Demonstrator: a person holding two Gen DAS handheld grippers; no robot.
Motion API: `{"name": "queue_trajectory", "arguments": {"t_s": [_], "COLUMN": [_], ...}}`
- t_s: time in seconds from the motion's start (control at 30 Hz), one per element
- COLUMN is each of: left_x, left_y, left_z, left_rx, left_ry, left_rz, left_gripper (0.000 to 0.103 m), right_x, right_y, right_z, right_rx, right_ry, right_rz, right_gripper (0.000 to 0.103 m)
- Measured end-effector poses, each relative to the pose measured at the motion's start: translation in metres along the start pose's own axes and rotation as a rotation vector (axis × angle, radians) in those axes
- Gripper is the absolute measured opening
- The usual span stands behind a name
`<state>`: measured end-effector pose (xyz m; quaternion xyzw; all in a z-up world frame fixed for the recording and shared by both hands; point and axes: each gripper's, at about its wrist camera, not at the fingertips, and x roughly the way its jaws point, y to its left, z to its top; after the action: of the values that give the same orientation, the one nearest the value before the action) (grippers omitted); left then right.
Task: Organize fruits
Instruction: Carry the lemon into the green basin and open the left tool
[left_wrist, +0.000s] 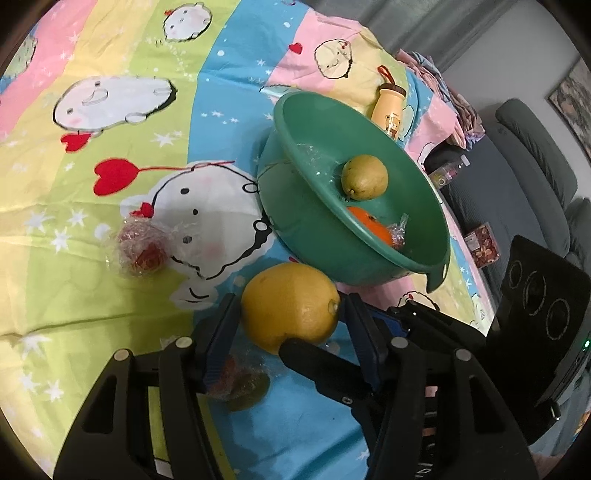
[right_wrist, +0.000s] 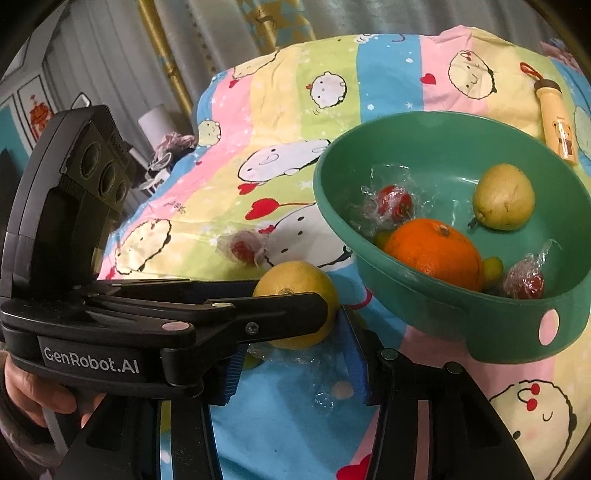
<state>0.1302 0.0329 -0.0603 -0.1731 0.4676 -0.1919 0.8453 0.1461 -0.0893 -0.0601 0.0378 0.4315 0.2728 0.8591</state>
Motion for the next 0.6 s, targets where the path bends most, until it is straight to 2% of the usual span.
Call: {"name": "queue_trajectory", "arguments": {"t_s": [0.6], "left_x": [-0.074], "left_y": [-0.069], "left_z": [-0.002], "left_rx": [0.184], "left_ry": [-0.165], "left_rz": [0.056], "left_gripper": [0.057], "right_x": [-0.083], "right_y": [0.028], "right_z": [0.007], "right_rx": [-0.029], "right_ry": [-0.173], "right_rz": [0.059], "right_gripper": [0.049]}}
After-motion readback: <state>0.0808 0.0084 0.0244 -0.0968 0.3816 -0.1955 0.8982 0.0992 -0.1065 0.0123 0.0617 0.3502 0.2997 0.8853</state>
